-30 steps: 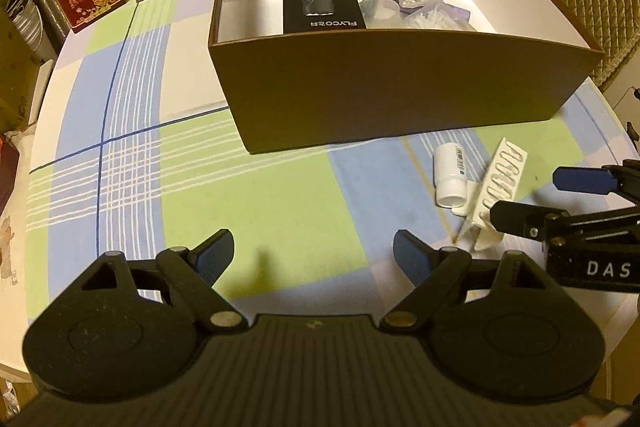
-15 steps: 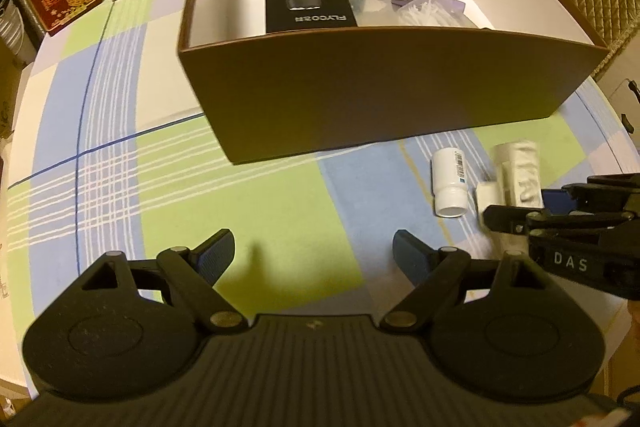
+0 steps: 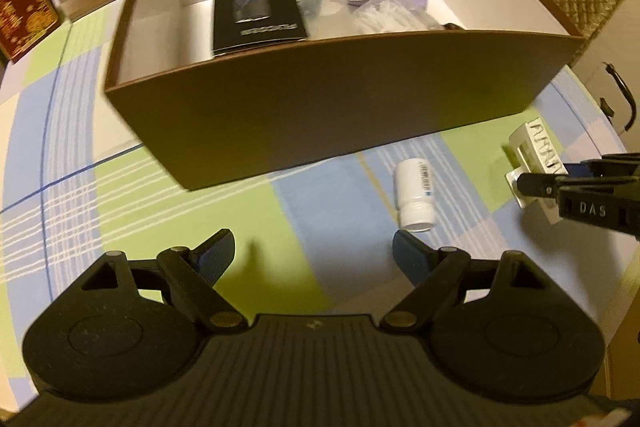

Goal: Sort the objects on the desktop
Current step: 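Lift the pill bottle and plastic tray off the table with both grippers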

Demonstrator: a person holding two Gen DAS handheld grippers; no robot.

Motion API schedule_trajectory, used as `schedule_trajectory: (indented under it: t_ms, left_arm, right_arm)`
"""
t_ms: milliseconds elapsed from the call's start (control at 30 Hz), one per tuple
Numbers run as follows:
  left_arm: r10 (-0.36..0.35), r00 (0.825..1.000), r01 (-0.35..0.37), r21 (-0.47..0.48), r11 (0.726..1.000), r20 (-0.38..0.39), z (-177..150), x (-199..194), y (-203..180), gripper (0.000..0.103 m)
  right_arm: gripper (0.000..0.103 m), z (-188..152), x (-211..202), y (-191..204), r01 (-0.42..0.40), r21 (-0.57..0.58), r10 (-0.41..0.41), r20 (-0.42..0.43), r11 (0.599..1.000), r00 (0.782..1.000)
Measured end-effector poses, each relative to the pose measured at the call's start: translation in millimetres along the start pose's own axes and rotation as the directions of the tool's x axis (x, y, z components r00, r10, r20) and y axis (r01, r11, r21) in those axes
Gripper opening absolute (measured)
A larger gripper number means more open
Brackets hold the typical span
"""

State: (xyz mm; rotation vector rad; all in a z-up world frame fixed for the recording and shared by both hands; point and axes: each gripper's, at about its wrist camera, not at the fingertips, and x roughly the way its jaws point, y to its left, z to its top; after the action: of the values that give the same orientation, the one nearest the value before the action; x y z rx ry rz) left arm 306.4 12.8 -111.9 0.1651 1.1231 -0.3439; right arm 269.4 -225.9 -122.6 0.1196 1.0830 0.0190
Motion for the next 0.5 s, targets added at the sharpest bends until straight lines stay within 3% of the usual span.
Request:
schedule_trajectory:
  t_ms: [233, 500]
  left_arm:
    - [-0.086, 0.995, 0.082, 0.080, 0.993, 0.044, 7, 10, -20, 0.078]
    - [-0.120, 0.992, 0.115, 0.162, 0.980, 0.026, 16, 33, -46, 0.061]
  right_arm:
    - [0.025, -4, -6, -19, 0.009, 0.045, -0.010, 0.014, 0.999, 1.000]
    - [0.026, -10, -15, -33, -0.010, 0.083, 0.007, 0.037, 0.997, 0.999]
